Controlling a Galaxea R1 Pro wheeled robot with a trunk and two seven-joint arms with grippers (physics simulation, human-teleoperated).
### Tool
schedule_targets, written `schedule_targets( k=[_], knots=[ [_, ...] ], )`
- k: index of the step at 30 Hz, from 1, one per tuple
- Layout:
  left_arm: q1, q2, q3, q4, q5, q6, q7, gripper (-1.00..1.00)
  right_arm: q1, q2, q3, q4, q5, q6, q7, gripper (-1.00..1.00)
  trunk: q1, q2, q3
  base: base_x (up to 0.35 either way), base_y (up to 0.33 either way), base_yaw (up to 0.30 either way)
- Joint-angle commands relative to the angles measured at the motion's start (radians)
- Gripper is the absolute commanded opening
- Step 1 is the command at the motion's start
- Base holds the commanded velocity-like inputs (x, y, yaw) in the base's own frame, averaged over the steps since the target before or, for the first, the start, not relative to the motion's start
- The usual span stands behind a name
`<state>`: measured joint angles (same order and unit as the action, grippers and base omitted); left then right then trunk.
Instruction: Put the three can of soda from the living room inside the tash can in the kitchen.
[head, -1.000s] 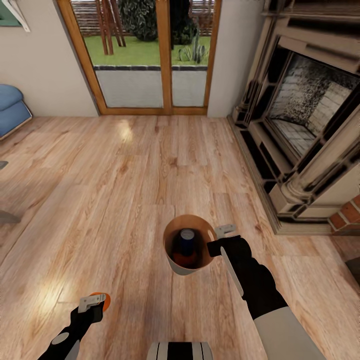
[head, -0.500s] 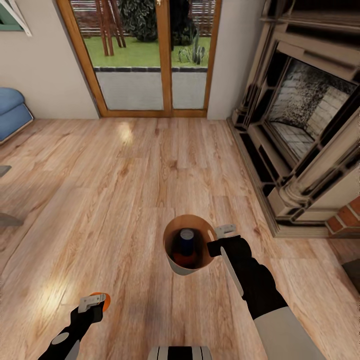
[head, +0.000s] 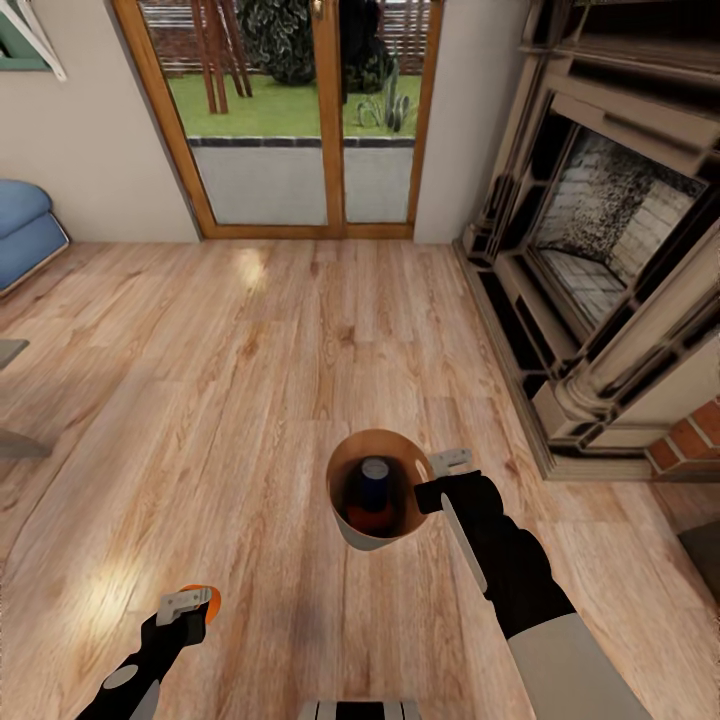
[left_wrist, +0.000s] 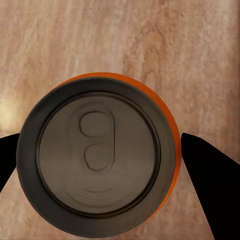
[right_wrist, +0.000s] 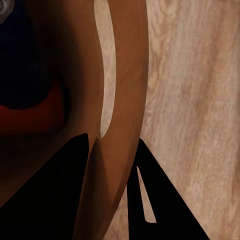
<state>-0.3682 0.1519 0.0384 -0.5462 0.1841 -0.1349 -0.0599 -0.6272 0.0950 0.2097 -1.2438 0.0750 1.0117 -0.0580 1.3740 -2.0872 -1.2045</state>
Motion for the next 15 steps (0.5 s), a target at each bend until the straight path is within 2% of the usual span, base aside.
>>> schedule_targets(
  k=[1,15],
  knots=[
    [0.000,0.000,0.000,0.000,0.000,0.000,0.000,-1.00,0.000,0.000,0.000,0.000,-0.015,-0.001,0.001,-1.00,-0.004,0.007,0.003,0.000,0.000,0.000],
    [0.000,0.000,0.000,0.000,0.000,0.000,0.000,-1.00,0.000,0.000,0.000,0.000,-0.015,-0.001,0.001,-1.00,-0.058,0.105,0.047,0.000,0.000,0.000]
  ],
)
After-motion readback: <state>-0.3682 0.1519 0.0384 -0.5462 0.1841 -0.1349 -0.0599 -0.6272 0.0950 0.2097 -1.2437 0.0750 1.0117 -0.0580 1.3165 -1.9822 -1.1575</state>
